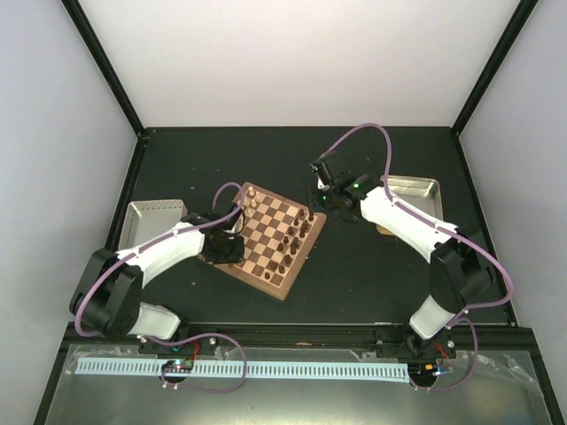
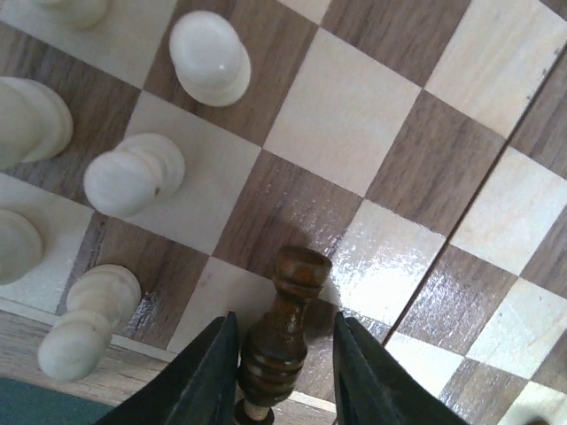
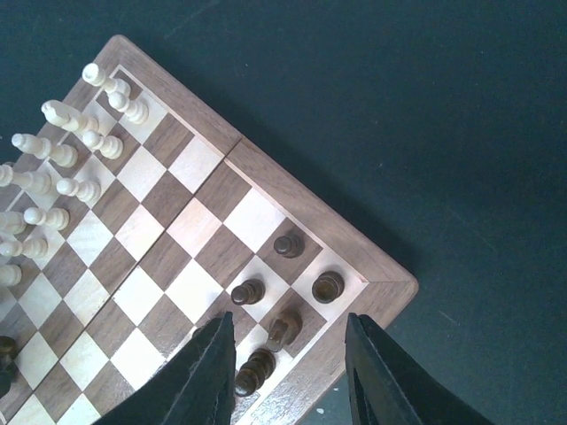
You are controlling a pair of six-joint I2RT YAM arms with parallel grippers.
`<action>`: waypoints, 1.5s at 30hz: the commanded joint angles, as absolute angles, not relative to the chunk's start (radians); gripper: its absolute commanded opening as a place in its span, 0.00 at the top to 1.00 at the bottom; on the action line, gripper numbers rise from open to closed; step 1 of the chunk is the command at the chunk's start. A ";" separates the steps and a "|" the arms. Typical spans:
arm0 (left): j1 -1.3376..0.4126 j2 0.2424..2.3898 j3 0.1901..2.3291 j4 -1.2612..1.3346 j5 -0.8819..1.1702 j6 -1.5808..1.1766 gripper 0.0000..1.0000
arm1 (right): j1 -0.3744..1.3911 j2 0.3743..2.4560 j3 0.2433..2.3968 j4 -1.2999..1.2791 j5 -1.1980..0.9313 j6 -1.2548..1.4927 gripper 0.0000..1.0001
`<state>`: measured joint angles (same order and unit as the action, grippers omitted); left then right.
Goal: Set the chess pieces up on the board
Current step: Pick up the chess piece from the chessboard.
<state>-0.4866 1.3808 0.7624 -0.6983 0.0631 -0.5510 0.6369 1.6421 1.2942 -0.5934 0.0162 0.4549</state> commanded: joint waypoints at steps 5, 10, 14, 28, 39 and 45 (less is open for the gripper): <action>-0.492 1.408 0.796 -0.708 0.025 -0.522 0.84 | 0.633 1.595 1.283 -0.567 0.009 0.474 0.64; -0.513 1.301 0.796 -0.654 0.100 -0.464 0.90 | 0.633 1.577 1.282 -0.544 -0.125 0.444 0.64; -0.524 1.142 0.794 -0.543 0.255 -0.395 0.90 | 0.633 1.547 1.265 -0.466 -0.389 0.391 0.61; -0.532 0.968 0.774 -0.306 0.470 -0.325 0.89 | 0.635 1.524 1.249 -0.339 -0.945 0.411 0.40; -0.532 0.965 0.788 -0.309 0.508 -0.317 0.89 | 0.650 1.604 1.296 -0.404 -0.921 0.433 0.57; -0.532 0.962 0.782 -0.301 0.533 -0.317 0.89 | 0.660 1.621 1.299 -0.388 -0.928 0.460 0.64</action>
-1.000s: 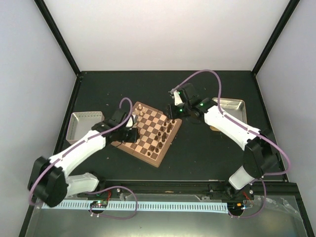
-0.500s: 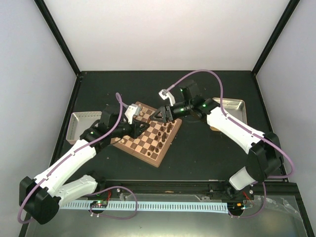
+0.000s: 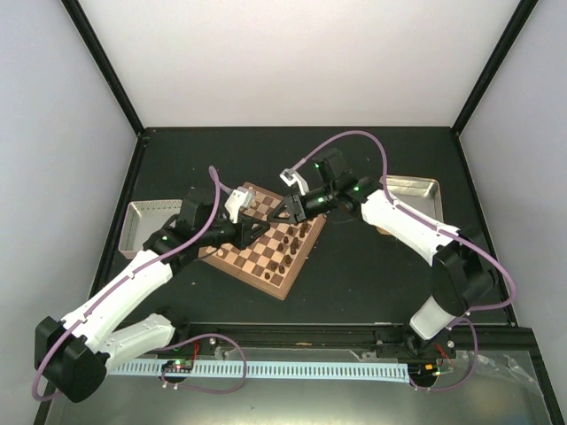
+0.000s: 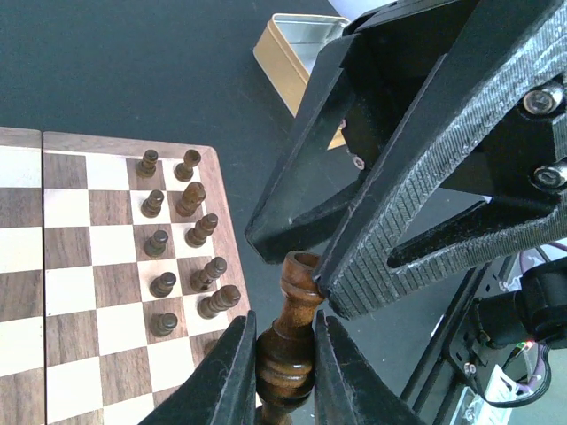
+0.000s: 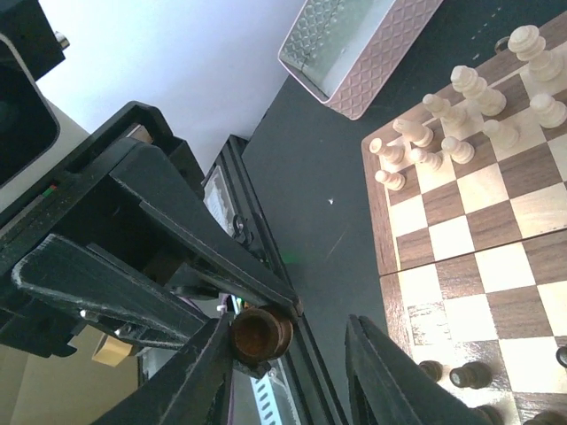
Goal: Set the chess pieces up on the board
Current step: Pick up the chess piece from the chessboard.
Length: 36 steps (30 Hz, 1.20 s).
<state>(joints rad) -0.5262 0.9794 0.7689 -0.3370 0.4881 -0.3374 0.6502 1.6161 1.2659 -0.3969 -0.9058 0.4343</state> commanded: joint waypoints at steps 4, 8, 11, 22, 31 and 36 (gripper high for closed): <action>-0.532 0.962 0.778 -0.298 0.541 -0.313 0.89 | 0.665 1.626 1.297 -0.366 -0.947 0.484 0.70; -0.532 0.959 0.782 -0.296 0.544 -0.310 0.89 | 0.669 1.631 1.293 -0.358 -0.964 0.499 0.70; -0.531 0.957 0.784 -0.295 0.544 -0.310 0.89 | 0.673 1.631 1.292 -0.355 -0.970 0.504 0.77; -0.528 0.898 0.739 -0.256 0.480 -0.476 0.39 | 0.664 1.546 1.167 -0.017 -0.940 0.798 0.94; -0.514 0.709 0.526 0.174 0.403 -0.849 0.31 | 0.655 1.471 0.994 0.585 -0.871 1.242 0.94; -0.513 0.686 0.520 0.299 0.446 -0.928 0.35 | 0.655 1.447 0.935 0.741 -0.792 1.361 0.93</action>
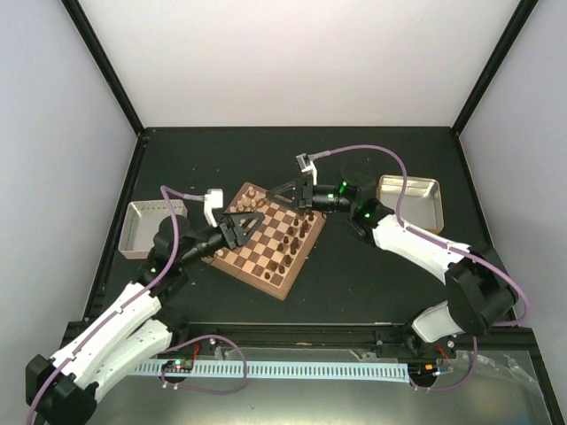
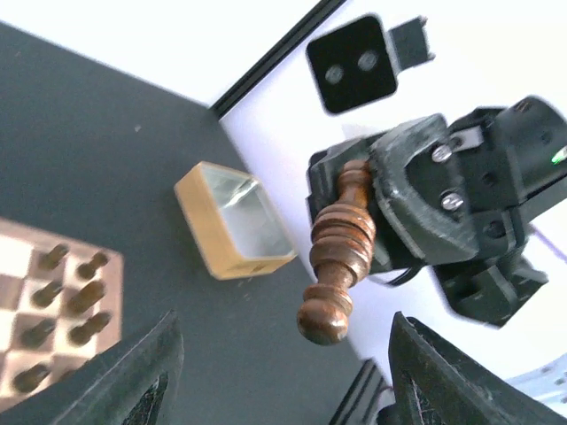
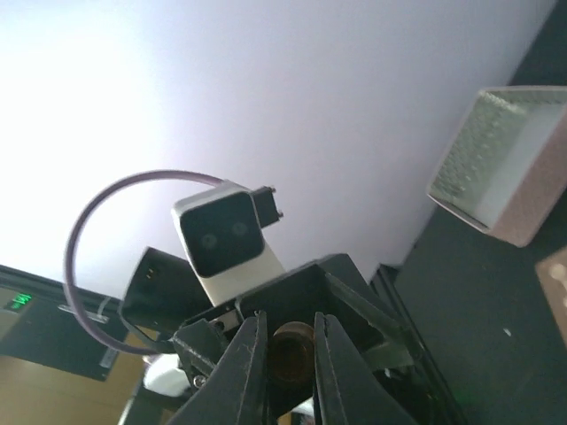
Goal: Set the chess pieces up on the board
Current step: Pick up the chess piece from the chessboard.
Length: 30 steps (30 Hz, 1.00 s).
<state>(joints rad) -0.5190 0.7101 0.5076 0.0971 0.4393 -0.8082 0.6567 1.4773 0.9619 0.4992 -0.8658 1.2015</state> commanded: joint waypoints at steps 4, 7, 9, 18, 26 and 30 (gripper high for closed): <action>-0.513 0.669 0.507 0.357 0.433 -0.952 0.35 | 0.655 1.457 0.893 0.879 -0.778 1.461 0.93; -0.514 0.669 0.486 0.421 0.409 -0.990 0.36 | 0.658 1.466 0.874 0.947 -0.783 1.519 0.94; -0.513 0.673 0.481 0.454 0.402 -1.003 0.40 | 0.657 1.467 0.869 0.957 -0.788 1.530 0.93; -0.513 0.706 0.494 0.461 0.410 -1.020 0.55 | 0.659 1.465 0.862 0.956 -0.800 1.533 0.94; -0.513 0.746 0.515 0.482 0.451 -1.029 0.65 | 0.663 1.476 0.864 0.936 -0.814 1.515 0.94; -0.514 0.745 0.518 0.484 0.448 -1.023 0.68 | 0.663 1.479 0.859 0.924 -0.820 1.508 0.94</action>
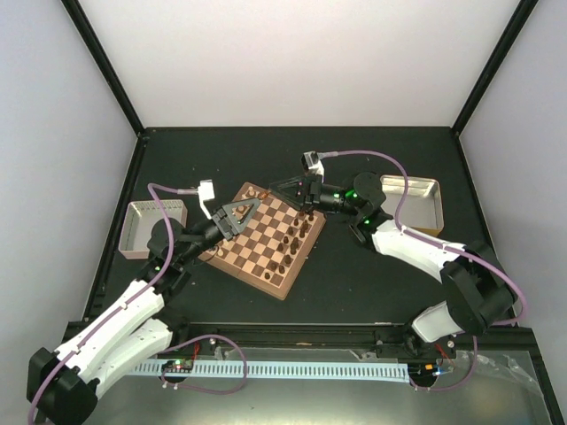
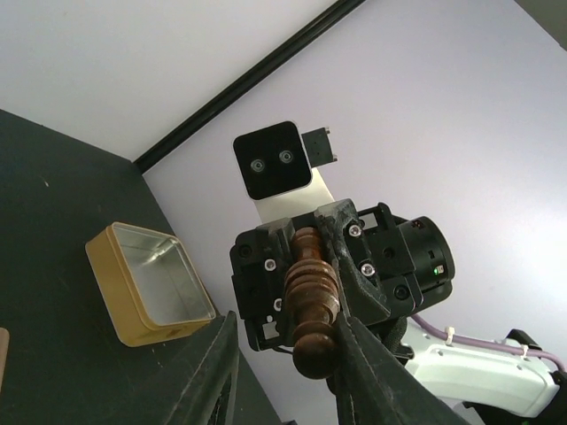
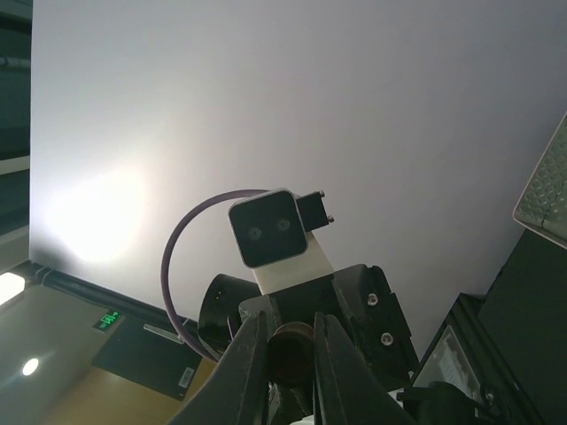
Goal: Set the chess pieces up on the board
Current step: Pick up the chess piece from the chessboard.
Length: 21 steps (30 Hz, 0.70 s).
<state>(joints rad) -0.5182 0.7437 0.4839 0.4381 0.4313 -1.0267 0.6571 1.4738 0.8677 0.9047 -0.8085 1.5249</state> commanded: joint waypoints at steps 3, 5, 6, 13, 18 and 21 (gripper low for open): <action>-0.513 0.742 0.518 0.477 0.441 -1.018 0.72 | 0.662 1.477 0.858 0.914 -0.825 1.501 0.95; -0.514 0.741 0.518 0.475 0.438 -1.015 0.76 | 0.663 1.477 0.858 0.906 -0.826 1.496 0.95; -0.513 0.741 0.518 0.471 0.437 -1.012 0.78 | 0.662 1.478 0.857 0.903 -0.826 1.495 0.95; -0.513 0.735 0.518 0.454 0.433 -0.997 0.92 | 0.663 1.477 0.850 0.879 -0.829 1.478 0.95; -0.512 0.720 0.529 0.353 0.422 -0.954 0.98 | 0.660 1.452 0.858 0.761 -0.801 1.388 0.95; -0.512 0.695 0.555 0.194 0.387 -0.884 0.98 | 0.652 1.406 0.884 0.544 -0.734 1.204 0.95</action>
<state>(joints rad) -0.5179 0.7307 0.4877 0.3611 0.4259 -0.9787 0.6567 1.4639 0.8616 0.7803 -0.8024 1.4143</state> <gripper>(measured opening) 0.117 0.115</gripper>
